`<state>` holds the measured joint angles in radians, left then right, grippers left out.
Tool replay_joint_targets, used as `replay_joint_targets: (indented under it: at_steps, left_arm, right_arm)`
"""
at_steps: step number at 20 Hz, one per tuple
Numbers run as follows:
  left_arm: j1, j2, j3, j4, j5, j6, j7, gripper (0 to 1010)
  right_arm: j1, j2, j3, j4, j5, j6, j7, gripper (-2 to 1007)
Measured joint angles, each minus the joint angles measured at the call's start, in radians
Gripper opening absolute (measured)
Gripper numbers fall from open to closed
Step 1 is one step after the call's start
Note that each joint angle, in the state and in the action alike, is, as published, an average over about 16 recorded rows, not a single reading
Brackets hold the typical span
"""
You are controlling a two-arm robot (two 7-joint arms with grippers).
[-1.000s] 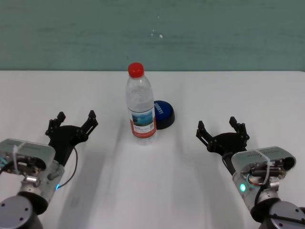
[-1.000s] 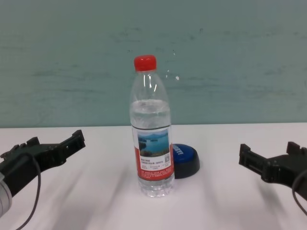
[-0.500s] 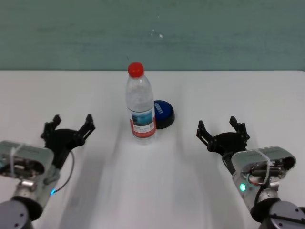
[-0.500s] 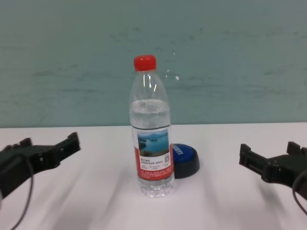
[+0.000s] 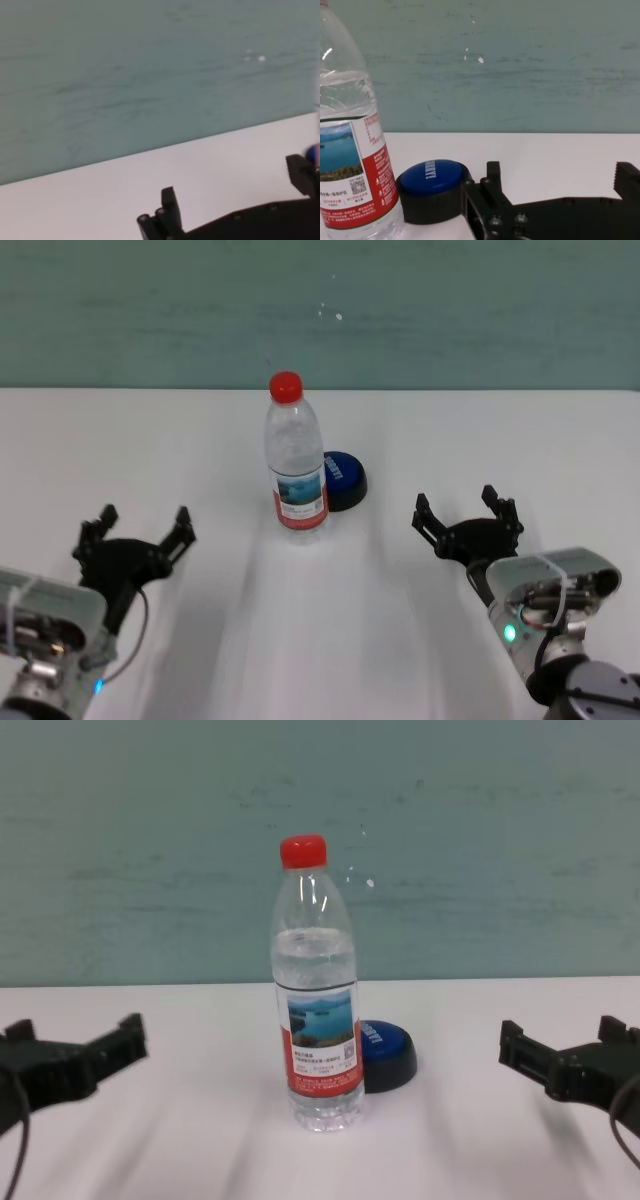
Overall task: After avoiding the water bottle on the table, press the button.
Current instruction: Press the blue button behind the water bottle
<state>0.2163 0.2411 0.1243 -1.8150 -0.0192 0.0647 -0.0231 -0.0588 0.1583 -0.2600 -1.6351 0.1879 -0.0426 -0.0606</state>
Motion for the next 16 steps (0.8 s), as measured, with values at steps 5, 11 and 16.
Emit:
replay_joint_targets:
  at_steps: [5, 11, 16]
  left_arm:
    - [0.066, 0.008, 0.011, -0.068, 0.035, 0.009, -0.017, 1000]
    - [0.135, 0.025, 0.023, -0.126, 0.068, -0.006, -0.056, 1000]
    - [0.179, 0.045, 0.018, -0.150, 0.079, -0.040, -0.098, 1000]
  right_arm:
    - [0.000, 0.000, 0.000, 0.000, 0.000, 0.000, 0.000, 1004]
    - [0.000, 0.000, 0.000, 0.000, 0.000, 0.000, 0.000, 1004]
    - [0.000, 0.000, 0.000, 0.000, 0.000, 0.000, 0.000, 1004]
